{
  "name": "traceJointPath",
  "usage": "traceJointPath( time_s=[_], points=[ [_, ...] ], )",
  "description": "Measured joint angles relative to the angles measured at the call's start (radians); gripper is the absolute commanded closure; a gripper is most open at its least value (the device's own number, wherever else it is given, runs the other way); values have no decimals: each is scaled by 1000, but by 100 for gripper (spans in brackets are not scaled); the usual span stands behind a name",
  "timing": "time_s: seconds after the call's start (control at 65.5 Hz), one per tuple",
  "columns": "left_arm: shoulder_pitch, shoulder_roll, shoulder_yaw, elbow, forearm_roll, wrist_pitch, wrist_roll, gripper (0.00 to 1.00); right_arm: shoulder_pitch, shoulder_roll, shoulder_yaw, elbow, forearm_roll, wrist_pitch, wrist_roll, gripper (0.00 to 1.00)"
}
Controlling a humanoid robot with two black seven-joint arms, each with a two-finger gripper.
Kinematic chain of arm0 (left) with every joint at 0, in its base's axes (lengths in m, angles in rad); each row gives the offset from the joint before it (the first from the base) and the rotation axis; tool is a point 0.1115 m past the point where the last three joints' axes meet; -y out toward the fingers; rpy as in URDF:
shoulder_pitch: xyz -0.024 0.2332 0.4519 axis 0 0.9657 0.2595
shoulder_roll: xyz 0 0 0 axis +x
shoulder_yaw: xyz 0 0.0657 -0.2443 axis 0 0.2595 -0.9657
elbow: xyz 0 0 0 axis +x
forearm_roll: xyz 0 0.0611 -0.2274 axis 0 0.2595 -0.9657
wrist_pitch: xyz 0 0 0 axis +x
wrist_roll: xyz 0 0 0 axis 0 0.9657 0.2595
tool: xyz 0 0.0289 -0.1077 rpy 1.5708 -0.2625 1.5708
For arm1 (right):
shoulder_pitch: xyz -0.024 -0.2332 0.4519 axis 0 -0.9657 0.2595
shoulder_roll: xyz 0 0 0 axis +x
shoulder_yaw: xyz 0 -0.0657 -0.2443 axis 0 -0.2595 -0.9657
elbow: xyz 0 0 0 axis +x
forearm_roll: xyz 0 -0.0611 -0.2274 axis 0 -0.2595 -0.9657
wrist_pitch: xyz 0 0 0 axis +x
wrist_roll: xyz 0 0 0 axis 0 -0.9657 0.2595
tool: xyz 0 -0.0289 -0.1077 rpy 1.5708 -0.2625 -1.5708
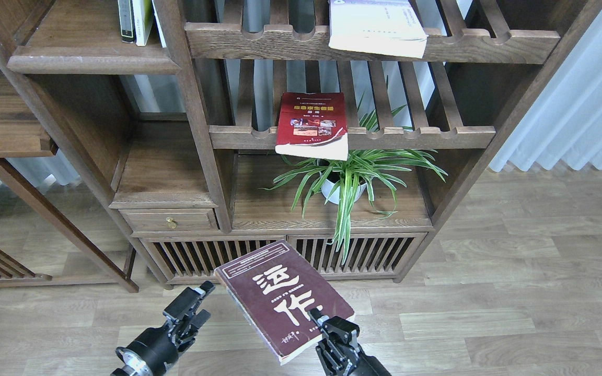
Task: Organize books on shelf
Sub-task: 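Grasp the maroon book with the left gripper from the right gripper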
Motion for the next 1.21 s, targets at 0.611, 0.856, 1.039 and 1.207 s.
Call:
traceJointPath(
  time_s=[0.611, 0.856, 1.039, 1.207],
  points=[
    [-3, -84, 50, 37, 4, 0, -3, 23, -8, 0, -40, 0, -6, 0, -1, 88],
    [0, -83, 90, 62, -1, 0, -4, 45, -12, 0, -40, 0, -18, 0, -2, 87],
    [-8, -80, 91, 65, -6, 0, -66, 53, -14, 0, -40, 0, -21, 0, -2, 86],
    [-15, -75, 92, 65, -1, 0, -116, 65, -15, 0, -40, -2, -21, 0, -2, 86]
  ],
)
